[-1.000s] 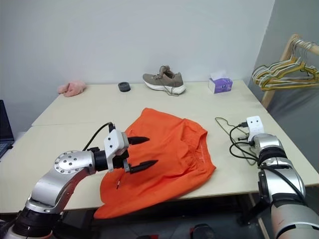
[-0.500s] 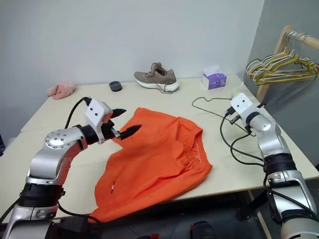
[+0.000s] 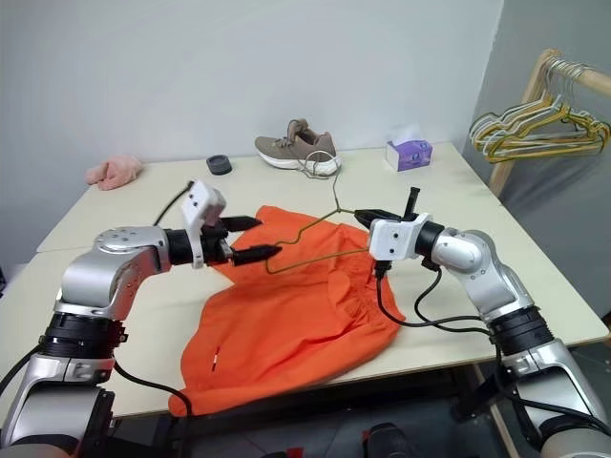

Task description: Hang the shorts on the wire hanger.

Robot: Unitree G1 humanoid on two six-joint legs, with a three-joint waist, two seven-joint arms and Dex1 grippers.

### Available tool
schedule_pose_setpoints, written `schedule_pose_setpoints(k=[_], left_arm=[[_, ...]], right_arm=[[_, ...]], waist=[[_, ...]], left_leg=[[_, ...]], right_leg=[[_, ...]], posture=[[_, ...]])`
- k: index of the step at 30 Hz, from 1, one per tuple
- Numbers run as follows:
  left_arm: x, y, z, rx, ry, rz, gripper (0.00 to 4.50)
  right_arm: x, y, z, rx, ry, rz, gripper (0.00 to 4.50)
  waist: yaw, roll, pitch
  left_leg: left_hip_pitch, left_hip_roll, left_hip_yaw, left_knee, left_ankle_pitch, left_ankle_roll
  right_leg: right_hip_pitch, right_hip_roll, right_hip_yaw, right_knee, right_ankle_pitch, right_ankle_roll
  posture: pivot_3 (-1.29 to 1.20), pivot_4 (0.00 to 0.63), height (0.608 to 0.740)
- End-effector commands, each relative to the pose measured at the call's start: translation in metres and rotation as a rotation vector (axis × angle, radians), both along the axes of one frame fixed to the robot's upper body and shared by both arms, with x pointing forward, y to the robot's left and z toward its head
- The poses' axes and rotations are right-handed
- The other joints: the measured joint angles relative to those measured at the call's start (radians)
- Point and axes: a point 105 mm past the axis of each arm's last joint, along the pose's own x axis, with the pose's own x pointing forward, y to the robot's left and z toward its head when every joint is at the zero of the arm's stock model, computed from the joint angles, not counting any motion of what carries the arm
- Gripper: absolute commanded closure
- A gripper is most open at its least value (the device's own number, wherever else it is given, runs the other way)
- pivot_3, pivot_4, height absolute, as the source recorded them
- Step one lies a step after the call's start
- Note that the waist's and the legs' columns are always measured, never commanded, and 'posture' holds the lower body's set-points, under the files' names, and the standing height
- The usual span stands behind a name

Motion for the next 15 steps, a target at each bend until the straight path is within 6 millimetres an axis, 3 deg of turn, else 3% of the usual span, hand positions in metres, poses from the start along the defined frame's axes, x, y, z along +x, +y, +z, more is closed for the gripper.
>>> schedule_pose_setpoints(k=[1,6,9,15], left_arm=[[-0.017,-0.013,0.001,0.006,0.027,-0.121,0.00],[-0.014,-0.012,-0.012,0.031,0.055,-0.116,0.00],[-0.011,-0.014,-0.015,0.023,0.054,-0.111,0.59],[-0.013,-0.020,-0.017,0.013,0.052,-0.144,2.46]], right_arm=[[-0.008,0.013,0.024,0.006,-0.093,0.063,4.48],[-0.016,0.021,0.031,0.026,-0.105,0.104,4.48],[-0.020,0.023,0.032,0.034,-0.105,0.121,4.50],[-0.025,0.026,0.032,0.039,-0.098,0.141,4.50]], waist=[[0.000,0.000,0.000],[-0.001,-0.001,0.001],[-0.001,-0.001,0.001],[-0.001,-0.002,0.001]], left_leg=[[0.000,0.000,0.000,0.000,0.000,0.000],[0.000,0.000,-0.001,0.000,0.000,0.000],[0.000,0.000,-0.001,0.000,0.000,0.000],[0.000,0.000,0.000,0.000,0.000,0.000]], right_leg=[[0.000,0.000,0.000,0.000,0.000,0.000],[0.000,0.000,0.000,0.000,0.000,0.000],[0.000,0.000,0.000,0.001,0.000,0.000],[0.000,0.000,0.000,0.000,0.000,0.000]], posture=[[-0.23,0.000,0.740],[-0.24,0.000,0.740],[-0.24,0.000,0.740],[-0.24,0.000,0.740]])
